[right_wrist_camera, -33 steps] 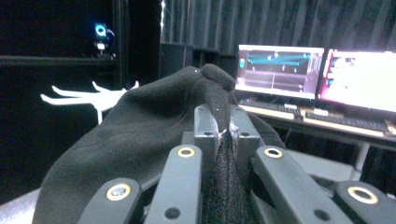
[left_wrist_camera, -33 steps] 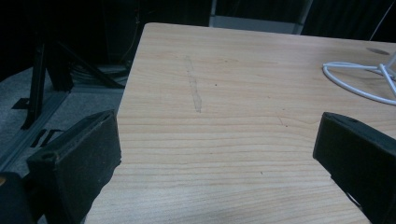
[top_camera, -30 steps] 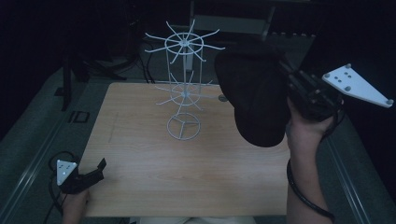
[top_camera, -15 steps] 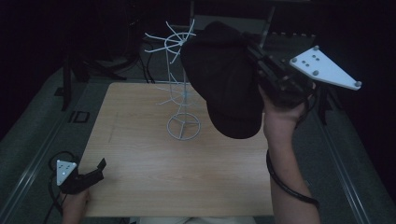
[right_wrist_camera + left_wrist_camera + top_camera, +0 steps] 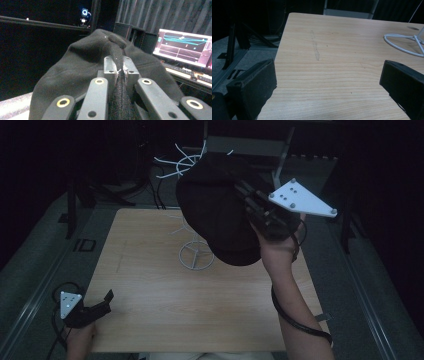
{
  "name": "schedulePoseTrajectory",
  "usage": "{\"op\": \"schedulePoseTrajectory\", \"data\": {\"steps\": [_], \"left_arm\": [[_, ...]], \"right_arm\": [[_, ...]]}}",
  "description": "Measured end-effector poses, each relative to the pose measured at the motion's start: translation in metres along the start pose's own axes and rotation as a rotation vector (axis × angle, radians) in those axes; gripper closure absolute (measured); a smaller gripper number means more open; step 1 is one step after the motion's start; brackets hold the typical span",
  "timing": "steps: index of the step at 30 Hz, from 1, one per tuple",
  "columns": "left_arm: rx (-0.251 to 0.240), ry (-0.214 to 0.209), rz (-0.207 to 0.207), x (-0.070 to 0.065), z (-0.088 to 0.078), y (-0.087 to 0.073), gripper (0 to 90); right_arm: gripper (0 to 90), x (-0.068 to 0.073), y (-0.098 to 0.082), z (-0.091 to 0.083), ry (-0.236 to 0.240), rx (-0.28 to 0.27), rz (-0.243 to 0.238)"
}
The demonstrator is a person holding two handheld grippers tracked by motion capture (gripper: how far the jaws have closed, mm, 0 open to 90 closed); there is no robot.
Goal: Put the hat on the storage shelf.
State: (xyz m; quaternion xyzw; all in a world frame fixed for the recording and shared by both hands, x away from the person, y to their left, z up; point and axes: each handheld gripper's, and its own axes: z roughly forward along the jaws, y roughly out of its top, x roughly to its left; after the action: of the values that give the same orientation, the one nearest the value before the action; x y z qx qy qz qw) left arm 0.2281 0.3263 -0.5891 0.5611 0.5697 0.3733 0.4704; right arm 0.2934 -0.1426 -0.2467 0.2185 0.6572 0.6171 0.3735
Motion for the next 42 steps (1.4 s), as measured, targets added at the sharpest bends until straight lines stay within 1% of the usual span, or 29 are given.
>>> {"op": "schedulePoseTrajectory", "data": {"steps": [5,10,13,15,17,18,19,20,24,25,29,30,31,33,34,35,38,42], "left_arm": [[0.0,0.0,0.001,0.0,0.0,0.0,1.4],[0.001,0.001,0.002,0.0,0.0,0.0,1.5],[0.0,0.001,-0.001,0.0,0.0,0.0,1.4],[0.001,0.0,0.0,0.0,0.0,0.0,1.5],[0.001,0.002,0.002,0.0,0.0,0.0,1.4],[0.001,0.002,0.002,0.0,0.0,0.0,1.4],[0.0,0.001,0.002,0.0,0.0,0.0,1.4],[0.0,0.001,0.001,0.0,0.0,0.0,1.4],[0.0,0.001,0.001,0.0,0.0,0.0,1.5],[-0.001,0.0,-0.001,0.0,0.0,0.0,1.5],[0.0,0.001,0.002,0.0,0.0,0.0,1.5],[0.0,0.001,0.002,0.0,0.0,0.0,1.4],[0.0,0.0,0.0,0.0,0.0,0.0,1.4],[0.0,0.0,-0.001,0.0,0.0,0.0,1.5],[0.0,0.001,0.0,0.0,0.0,0.0,1.5],[0.001,0.001,0.0,0.0,0.0,0.0,1.4],[0.0,0.001,-0.001,0.0,0.0,0.0,1.5],[-0.001,0.0,-0.002,0.0,0.0,0.0,1.4]], "right_arm": [[84.0,0.002,-0.018,0.0,0.026,0.021,0.029],[83.5,0.005,-0.037,0.002,0.046,0.042,0.046],[83.4,0.006,-0.047,0.002,0.048,0.051,0.059],[82.9,0.006,-0.053,0.002,0.055,0.057,0.075],[82.7,0.004,-0.058,0.003,0.075,0.059,0.098],[82.7,0.004,-0.058,0.003,0.075,0.059,0.098],[83.4,0.006,-0.062,0.003,0.056,0.062,0.091],[83.5,0.006,-0.063,0.003,0.054,0.062,0.092],[81.6,0.002,-0.068,0.005,0.065,0.076,0.117],[80.7,0.002,-0.069,0.005,0.067,0.078,0.117],[72.4,0.002,-0.077,0.005,0.068,0.105,0.123],[72.4,0.002,-0.077,0.005,0.068,0.105,0.123],[69.5,0.002,-0.079,0.005,0.068,0.109,0.127],[65.2,0.001,-0.085,0.005,0.085,0.116,0.149],[64.2,0.001,-0.086,0.004,0.089,0.118,0.15],[63.3,0.001,-0.086,0.004,0.095,0.118,0.15],[59.0,0.003,-0.086,0.001,0.091,0.108,0.142],[47.6,0.001,-0.085,-0.007,0.099,0.096,0.144]]}}
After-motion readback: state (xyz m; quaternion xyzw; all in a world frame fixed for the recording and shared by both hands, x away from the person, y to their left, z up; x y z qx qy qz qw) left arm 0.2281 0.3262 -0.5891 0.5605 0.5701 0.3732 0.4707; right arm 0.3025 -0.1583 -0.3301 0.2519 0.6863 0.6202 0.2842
